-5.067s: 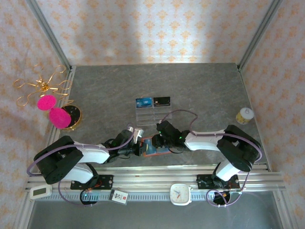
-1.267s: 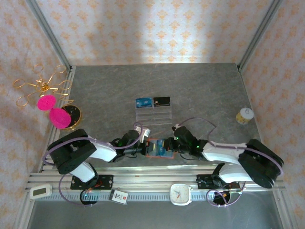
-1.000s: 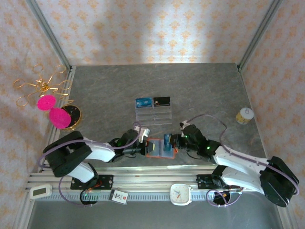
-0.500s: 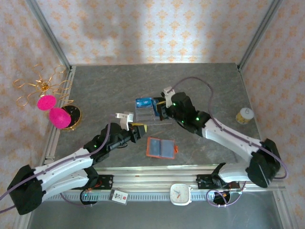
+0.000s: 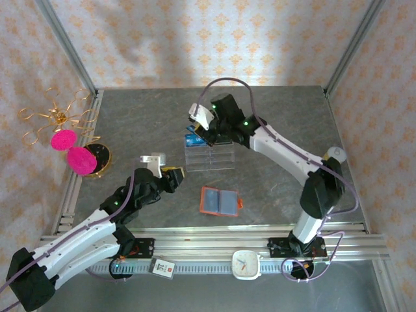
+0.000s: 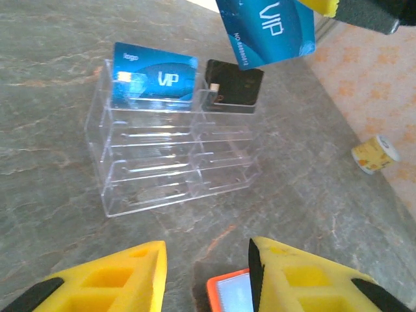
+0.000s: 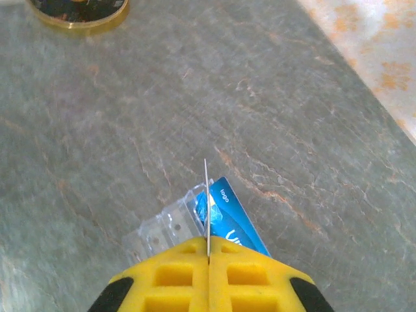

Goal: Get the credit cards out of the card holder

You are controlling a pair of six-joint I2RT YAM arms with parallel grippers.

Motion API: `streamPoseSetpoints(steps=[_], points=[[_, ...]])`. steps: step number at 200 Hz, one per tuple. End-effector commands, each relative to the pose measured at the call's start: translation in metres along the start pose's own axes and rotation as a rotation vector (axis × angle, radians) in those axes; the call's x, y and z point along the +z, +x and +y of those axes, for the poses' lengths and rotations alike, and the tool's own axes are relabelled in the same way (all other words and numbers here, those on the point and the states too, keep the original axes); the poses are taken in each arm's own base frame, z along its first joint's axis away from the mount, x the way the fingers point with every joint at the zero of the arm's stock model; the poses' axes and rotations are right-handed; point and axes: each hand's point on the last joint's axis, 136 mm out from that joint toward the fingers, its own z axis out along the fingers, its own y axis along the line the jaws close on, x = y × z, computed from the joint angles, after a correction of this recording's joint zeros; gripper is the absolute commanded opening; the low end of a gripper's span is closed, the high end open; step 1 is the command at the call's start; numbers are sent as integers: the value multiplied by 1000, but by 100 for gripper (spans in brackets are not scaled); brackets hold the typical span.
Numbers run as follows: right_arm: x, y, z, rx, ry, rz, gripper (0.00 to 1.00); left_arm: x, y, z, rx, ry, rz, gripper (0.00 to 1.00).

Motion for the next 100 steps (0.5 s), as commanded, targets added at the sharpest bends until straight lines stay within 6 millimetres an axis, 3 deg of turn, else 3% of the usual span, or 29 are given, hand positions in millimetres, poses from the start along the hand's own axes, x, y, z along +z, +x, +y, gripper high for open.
streamPoseSetpoints(steps=[1,41,100], points=[[4,16,6,-132,-136,93,0,-2,-11,-5,35,3,5,37],[17,12,-5,-254,-224,137,0,-1,-18,-6,58,-10,13,36],[46,27,-18,-309,-280,189,0,3,-21,1,58,-40,21,35]])
